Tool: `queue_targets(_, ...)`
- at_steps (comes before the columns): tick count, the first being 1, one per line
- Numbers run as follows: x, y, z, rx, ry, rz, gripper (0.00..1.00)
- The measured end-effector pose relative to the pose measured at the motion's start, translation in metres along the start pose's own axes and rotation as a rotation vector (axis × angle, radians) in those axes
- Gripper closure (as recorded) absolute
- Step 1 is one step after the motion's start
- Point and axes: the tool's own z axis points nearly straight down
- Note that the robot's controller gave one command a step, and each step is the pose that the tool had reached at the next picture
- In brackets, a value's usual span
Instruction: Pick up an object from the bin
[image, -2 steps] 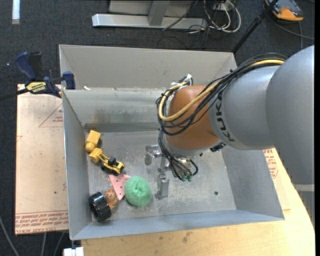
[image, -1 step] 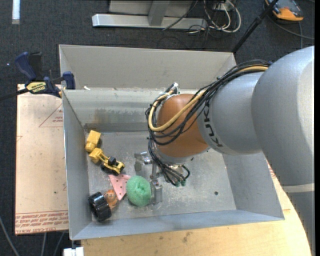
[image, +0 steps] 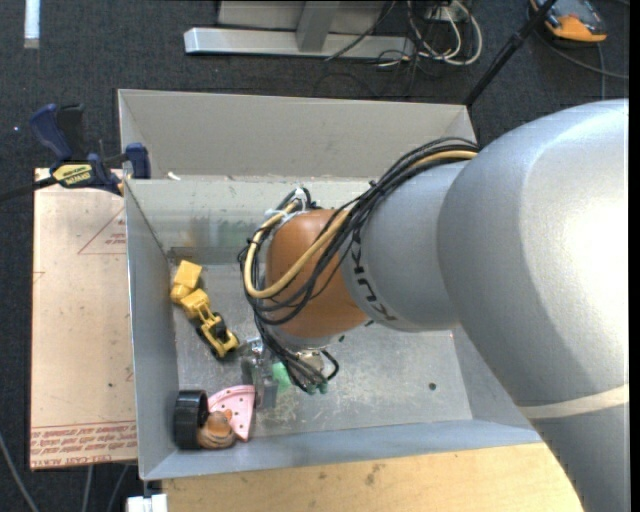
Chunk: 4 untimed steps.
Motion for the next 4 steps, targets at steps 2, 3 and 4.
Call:
queue_targets(2, 0.015, 0.008, -0.035, 0.002, 0.004, -0.032, 1.0)
queue_targets(3, -0.006, 0.008, -0.068, 0.0, -0.001, -0.043, 1.0)
queue_targets(4, 0.007, -0.003, -0.166, 0.0, -0.002, -0.065, 1.0)
